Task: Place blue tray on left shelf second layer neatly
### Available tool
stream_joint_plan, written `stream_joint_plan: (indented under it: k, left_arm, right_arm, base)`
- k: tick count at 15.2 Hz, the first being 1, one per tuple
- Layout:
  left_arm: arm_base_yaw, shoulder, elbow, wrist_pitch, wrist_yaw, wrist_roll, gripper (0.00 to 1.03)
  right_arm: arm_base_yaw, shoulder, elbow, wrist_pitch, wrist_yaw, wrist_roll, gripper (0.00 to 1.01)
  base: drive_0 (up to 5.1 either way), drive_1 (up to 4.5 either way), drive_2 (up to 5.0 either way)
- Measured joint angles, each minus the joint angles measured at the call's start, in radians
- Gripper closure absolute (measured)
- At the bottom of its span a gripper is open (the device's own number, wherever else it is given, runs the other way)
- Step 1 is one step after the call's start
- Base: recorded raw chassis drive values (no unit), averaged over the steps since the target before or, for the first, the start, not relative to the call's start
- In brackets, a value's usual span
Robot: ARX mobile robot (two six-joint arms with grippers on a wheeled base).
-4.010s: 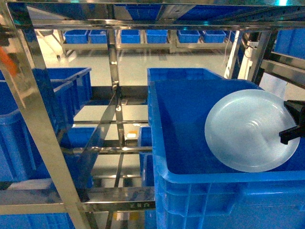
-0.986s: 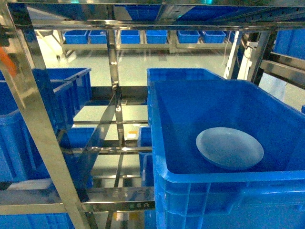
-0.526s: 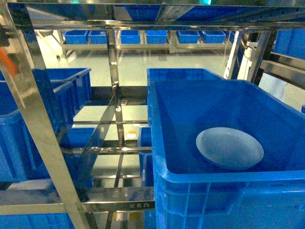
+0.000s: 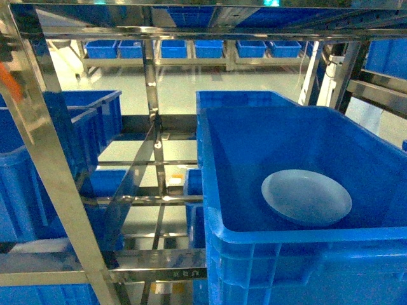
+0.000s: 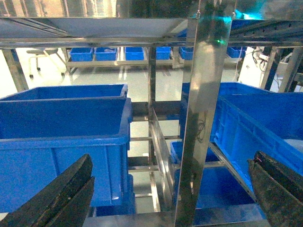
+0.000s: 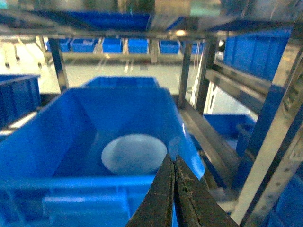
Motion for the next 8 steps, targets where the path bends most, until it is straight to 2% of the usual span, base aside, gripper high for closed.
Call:
stream_joint_plan:
  k: [1, 2, 5, 6, 8]
  left_arm:
    - [0.000, 0.000, 0.000, 0.000, 0.000, 0.000, 0.05]
    - [0.000, 0.000, 0.000, 0.000, 0.000, 0.000, 0.05]
    - [0.000, 0.000, 0.000, 0.000, 0.000, 0.000, 0.05]
    - [0.000, 0.000, 0.000, 0.000, 0.000, 0.000, 0.05]
    - [0.000, 0.000, 0.000, 0.000, 0.000, 0.000, 0.05]
  right_arm:
    - [0.000, -0.109, 0.000, -0.150, 0.000, 0.000, 0.99]
    - [0.000, -0.148, 0.002, -0.126, -0.002, 0.000, 0.99]
    - [-0.001, -0.148, 0.000, -0.149, 0.001, 0.000, 0.99]
    - [-0.001, -0.148, 0.000, -0.148, 0.001, 0.000, 0.95]
    - [-0.001, -0.148, 0.000, -0.148, 0.001, 0.000, 0.69]
  base:
    - [0.0, 0.00, 0.0]
    - [0.0, 0.00, 0.0]
    - [0.0, 0.00, 0.0]
    - [0.0, 0.00, 0.0]
    - [0.0, 0.00, 0.0]
